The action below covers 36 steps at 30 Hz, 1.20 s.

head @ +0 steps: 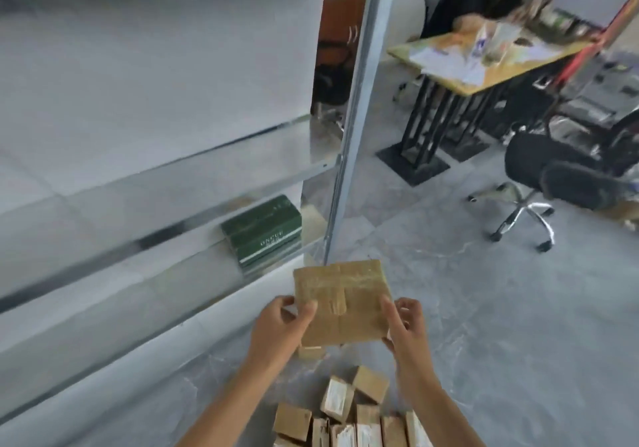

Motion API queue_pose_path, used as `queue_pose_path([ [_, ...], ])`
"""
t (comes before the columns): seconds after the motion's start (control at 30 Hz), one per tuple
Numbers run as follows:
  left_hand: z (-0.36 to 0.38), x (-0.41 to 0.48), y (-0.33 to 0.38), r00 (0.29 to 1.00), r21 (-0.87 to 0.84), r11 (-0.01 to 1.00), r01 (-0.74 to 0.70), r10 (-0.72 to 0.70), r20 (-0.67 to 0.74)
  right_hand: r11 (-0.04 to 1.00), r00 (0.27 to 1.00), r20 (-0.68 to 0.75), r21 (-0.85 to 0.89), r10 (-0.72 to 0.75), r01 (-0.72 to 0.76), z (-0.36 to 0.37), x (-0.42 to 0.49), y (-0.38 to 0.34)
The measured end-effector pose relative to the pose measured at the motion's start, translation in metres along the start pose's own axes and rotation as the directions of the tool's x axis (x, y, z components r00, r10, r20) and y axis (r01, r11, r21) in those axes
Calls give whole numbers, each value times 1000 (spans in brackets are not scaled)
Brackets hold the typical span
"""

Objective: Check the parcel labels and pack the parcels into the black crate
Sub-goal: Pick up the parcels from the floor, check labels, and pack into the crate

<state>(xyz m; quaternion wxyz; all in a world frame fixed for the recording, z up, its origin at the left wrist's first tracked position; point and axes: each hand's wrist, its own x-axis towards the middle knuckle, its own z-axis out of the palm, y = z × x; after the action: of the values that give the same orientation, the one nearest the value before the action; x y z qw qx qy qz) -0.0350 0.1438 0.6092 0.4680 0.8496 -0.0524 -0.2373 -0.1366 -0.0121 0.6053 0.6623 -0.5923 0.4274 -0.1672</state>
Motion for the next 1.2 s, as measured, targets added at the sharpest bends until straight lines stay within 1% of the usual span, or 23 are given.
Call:
queue_pose_path([
  [0.1,-35,-33,54,994,-50,993,-110,108,-34,981,979,61,8,-192,192,-13,-29,-72],
  [0.2,-62,-66,94,973,-62,973,-223,219,-66,948,934,164,45,-319,316,-24,-57,-120],
  [0.27,-77,-85,118,961,-73,964,-256,246,-129,920,889,240,78,-390,383,-27,-71,-145],
  [0.33,-89,-105,139,953,-134,954,-268,242,-183,897,845,304,95,-439,432,-29,-81,-165],
  [0.4,-99,-128,156,939,-169,939,-298,257,-228,894,823,353,130,-445,428,-30,-93,-183],
  [0.47,-104,-151,170,927,-180,933,-311,256,-274,913,826,389,157,-408,377,-32,-105,-198],
  [0.53,-104,-175,179,916,-214,931,-296,213,-340,931,828,425,155,-366,331,-39,-115,-206],
  [0.57,-103,-187,181,911,-268,918,-292,183,-369,939,827,444,155,-343,307,-43,-120,-207],
  [0.63,-98,-212,176,901,-386,873,-298,124,-415,954,819,491,158,-299,253,-52,-132,-204],
  [0.67,-95,-224,170,894,-412,861,-298,101,-436,960,812,512,155,-280,232,-56,-138,-199],
  [0.73,-90,-249,154,877,-412,861,-299,78,-474,966,798,545,157,-257,204,-63,-152,-189],
  [0.83,-88,-287,130,851,-388,866,-316,78,-520,964,776,574,198,-262,179,-70,-177,-171],
  [0.93,-97,-325,110,817,-393,845,-362,85,-570,955,732,616,229,-293,190,-70,-208,-158],
  [1.03,-111,-362,91,799,-381,842,-383,95,-594,943,659,674,232,-332,237,-67,-243,-151],
  [1.2,-140,-432,55,737,-360,837,-412,74,-672,941,580,744,219,-331,257,-53,-317,-138],
])
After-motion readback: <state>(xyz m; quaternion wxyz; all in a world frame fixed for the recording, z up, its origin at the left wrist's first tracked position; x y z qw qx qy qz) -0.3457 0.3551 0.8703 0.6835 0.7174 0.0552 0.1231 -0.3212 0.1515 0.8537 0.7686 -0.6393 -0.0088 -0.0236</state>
